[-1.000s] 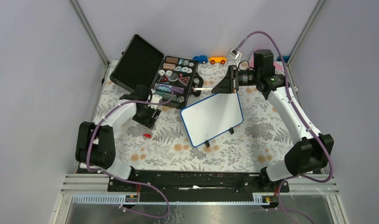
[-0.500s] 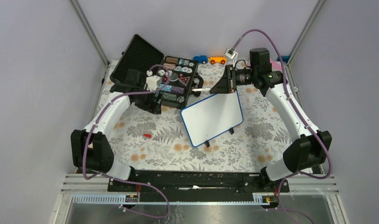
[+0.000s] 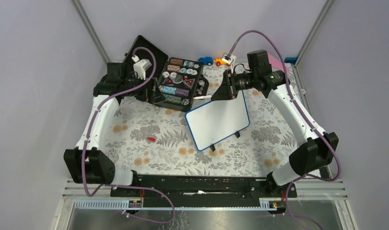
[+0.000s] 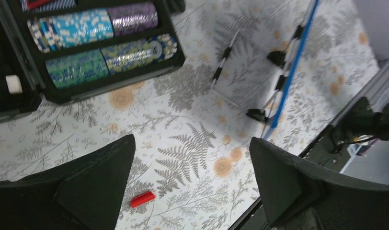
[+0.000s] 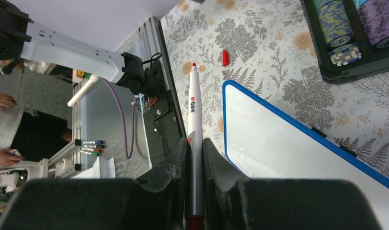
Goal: Write a sentence on the whiteboard
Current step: Pass from the right arm to the left
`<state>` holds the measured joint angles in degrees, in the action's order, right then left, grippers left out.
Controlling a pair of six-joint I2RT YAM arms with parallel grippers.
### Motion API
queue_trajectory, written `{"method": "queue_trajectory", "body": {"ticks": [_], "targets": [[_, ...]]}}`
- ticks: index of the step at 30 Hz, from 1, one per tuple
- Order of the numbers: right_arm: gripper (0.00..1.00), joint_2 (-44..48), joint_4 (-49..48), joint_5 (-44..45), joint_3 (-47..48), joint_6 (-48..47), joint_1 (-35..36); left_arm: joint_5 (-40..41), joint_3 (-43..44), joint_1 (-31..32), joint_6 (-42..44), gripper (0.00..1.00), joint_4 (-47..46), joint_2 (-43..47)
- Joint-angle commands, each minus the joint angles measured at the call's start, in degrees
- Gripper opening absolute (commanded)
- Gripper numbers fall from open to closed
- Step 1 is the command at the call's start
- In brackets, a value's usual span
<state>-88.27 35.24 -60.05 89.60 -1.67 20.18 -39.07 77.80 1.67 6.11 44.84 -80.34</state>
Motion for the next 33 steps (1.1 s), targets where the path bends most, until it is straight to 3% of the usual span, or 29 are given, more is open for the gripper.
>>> {"method": "queue_trajectory", "body": {"ticks": [1, 8, 19, 27, 33], "targets": [[0.00, -0.2, 4.1, 2.0, 2.6, -4.5, 3.2, -10.9, 4.5, -1.2, -1.4, 0.99, -5.2, 5.5], [0.00, 0.6, 5.4, 2.0, 2.0, -5.6, 7.2, -23.4, 7.6, 3.3, 0.4, 0.99, -6.9, 8.1], [0.00, 0.5, 8.5, -2.6, 3.2, -7.4, 12.2, -25.0, 2.6, 18.3, -1.2, 0.86, -6.9, 5.8], [0.00, 1.5, 7.3, -3.7, 2.2, -6.6, 12.9, -25.2, -1.6, 22.2, -2.0, 0.78, -6.9, 6.6], [0.00, 2.2, 7.2, -2.4, 2.2, -6.8, 13.0, -24.6, -3.6, 23.5, -1.3, 0.62, -6.9, 7.0]]}}
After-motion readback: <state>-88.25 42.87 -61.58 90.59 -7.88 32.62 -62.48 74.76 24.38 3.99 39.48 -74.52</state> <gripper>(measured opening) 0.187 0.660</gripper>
